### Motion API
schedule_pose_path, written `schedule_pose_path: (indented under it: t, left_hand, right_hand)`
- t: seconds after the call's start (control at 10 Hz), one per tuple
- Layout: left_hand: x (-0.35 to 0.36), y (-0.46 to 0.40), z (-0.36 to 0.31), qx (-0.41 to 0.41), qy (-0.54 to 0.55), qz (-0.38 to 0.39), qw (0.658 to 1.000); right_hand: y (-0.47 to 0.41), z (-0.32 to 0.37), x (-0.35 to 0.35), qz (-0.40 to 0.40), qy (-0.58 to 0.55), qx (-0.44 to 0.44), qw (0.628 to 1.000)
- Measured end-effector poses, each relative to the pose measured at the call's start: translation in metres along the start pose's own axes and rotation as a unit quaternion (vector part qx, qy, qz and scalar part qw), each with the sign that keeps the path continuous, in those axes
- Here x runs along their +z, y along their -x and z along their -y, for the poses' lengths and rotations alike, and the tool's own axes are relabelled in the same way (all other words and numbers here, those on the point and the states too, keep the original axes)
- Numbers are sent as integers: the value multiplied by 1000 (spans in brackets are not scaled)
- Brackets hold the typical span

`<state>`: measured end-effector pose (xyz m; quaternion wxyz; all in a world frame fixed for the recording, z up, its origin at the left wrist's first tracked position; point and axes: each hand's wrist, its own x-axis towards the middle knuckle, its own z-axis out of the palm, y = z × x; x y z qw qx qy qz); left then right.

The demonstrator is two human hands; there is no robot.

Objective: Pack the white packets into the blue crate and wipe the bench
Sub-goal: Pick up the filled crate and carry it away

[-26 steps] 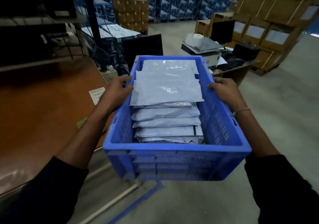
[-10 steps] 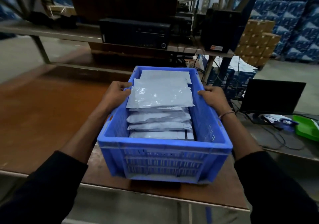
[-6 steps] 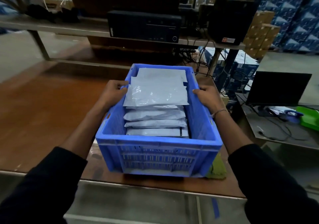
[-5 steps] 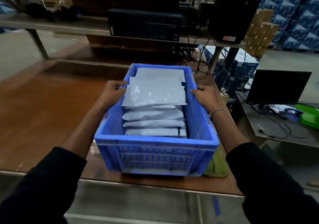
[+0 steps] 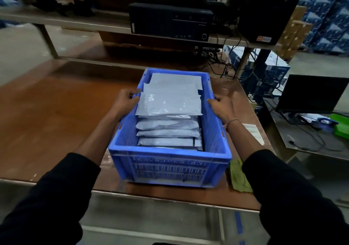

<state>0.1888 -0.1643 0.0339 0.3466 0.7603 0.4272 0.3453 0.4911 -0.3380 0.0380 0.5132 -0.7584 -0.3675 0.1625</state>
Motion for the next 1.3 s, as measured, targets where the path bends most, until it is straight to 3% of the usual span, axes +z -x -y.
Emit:
schedule_pose_path:
  t: [0.3,0.4,0.6,0.7,1.0,1.3]
  left_hand:
    - [4,5,8,-21,-7,35,999]
    - [1,7,4,-12,-52,61,997]
    - [0,6,2,33,-200,150,968]
    - [5,14,0,21,-259,151,954]
    - [9,13,4,29,-283,139,948]
    - [8,19,-7,54,-302,96,947]
  right_hand:
    - [8,-20,7,-13,-7,15,1000]
    - [5,-18,6,-10,51,-9,999]
    - [12,-17,7,18,290,-115,950]
    - [17,-20,9,23,318,-117,941]
    - [23,-9,9,13,335,-75,939]
    - [35,3,-3,75,284,-46,955]
